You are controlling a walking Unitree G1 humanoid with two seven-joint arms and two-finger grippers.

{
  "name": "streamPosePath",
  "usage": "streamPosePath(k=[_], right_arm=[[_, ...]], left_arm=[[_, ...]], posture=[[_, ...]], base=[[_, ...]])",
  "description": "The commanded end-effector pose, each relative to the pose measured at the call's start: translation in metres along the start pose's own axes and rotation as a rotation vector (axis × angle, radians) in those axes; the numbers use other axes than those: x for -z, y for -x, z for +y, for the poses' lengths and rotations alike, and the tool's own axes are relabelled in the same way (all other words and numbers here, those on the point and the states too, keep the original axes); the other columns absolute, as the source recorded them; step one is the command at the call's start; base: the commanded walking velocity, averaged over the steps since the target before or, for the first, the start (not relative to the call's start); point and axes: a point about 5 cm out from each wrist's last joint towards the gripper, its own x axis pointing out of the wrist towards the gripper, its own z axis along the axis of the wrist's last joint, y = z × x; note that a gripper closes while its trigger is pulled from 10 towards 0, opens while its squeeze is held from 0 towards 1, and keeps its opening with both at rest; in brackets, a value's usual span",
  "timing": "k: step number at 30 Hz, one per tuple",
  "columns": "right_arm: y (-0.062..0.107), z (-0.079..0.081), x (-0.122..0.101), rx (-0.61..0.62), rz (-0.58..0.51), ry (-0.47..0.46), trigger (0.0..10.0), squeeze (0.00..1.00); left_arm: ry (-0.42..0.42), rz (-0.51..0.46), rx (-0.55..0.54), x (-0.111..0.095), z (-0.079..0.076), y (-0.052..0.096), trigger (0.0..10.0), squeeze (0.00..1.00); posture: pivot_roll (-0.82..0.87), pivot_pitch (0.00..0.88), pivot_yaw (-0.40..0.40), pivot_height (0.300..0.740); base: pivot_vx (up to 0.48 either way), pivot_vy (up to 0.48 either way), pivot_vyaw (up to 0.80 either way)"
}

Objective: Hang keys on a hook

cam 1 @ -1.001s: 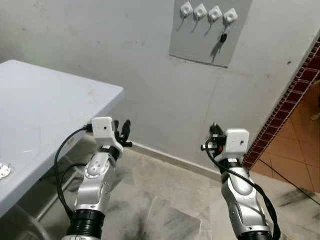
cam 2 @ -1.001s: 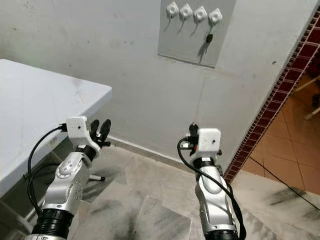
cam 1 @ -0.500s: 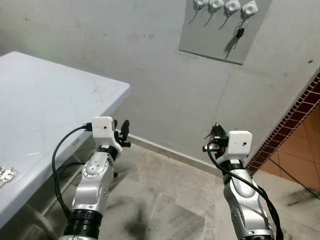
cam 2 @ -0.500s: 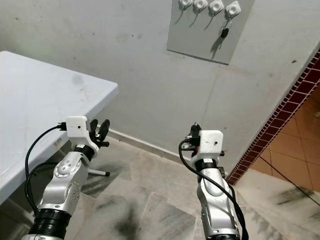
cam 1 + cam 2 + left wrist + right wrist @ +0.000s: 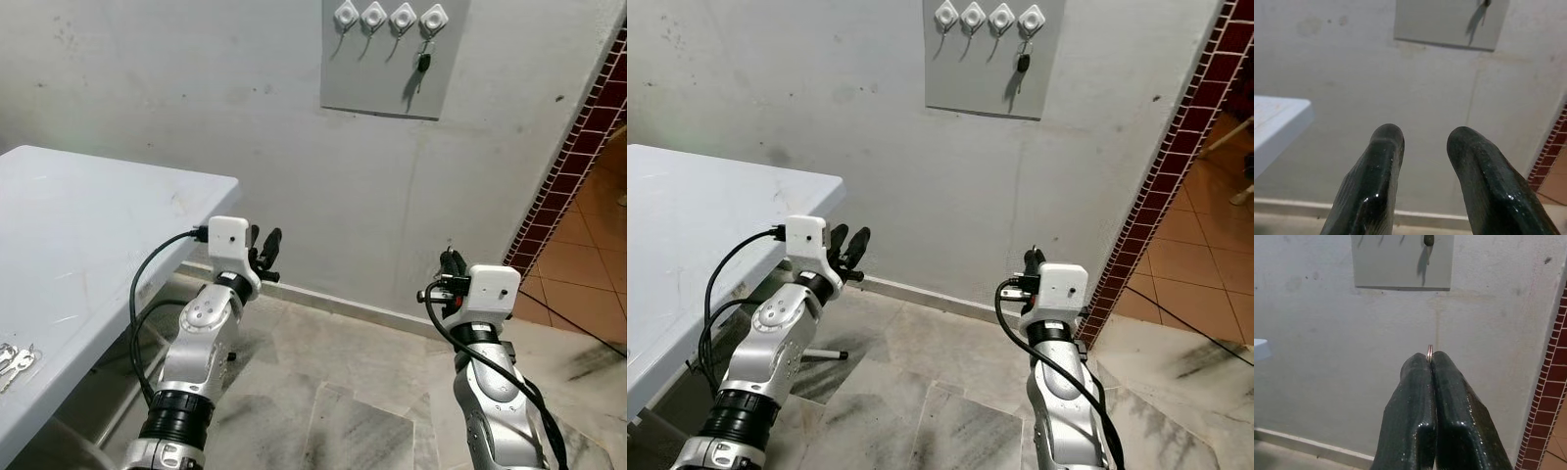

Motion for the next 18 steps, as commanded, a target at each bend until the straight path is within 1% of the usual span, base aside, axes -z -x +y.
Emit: streamPosePath(k=[1,4,6,11,18], right_arm=[[-0.004,0.002,-0.008,-0.007,-0.025,-0.009,10.0,0.0],[-0.006,0.003,-0.009,-0.014,-0.027,-0.01,10.0,0.0],[-0.007,0.005,-0.01,-0.025,-0.027,-0.008,10.0,0.0],[-0.011,0.009,-0.013,-0.054,-0.036,-0.01,10.0,0.0],[-0.016,0.011,-0.015,-0.075,-0.042,-0.008,10.0,0.0]], left_arm=[[0.011,0.002,-0.01,-0.001,0.003,0.0,10.0,0.0],[0.023,0.004,-0.02,-0.001,0.005,0.0,10.0,0.0],[0.036,0.017,-0.046,0.002,0.009,0.002,10.0,0.0],[0.059,0.002,-0.071,0.001,0.014,0.005,10.0,0.0],[0.059,-0.003,-0.086,0.001,0.017,0.008,10.0,0.0]], posture=[[-0.01,0.0,0.044,0.74],[0.0,0.0,0.032,0.74],[0.01,0.0,0.028,0.74],[0.03,0.0,0.001,0.74],[0.05,0.0,-0.017,0.74]], base=[[0.0,0.0,0.0],[0.0,0.0,0.0],[0.0,0.0,0.0],[0.389,0.0,0.0],[0.453,0.0,0.0]])
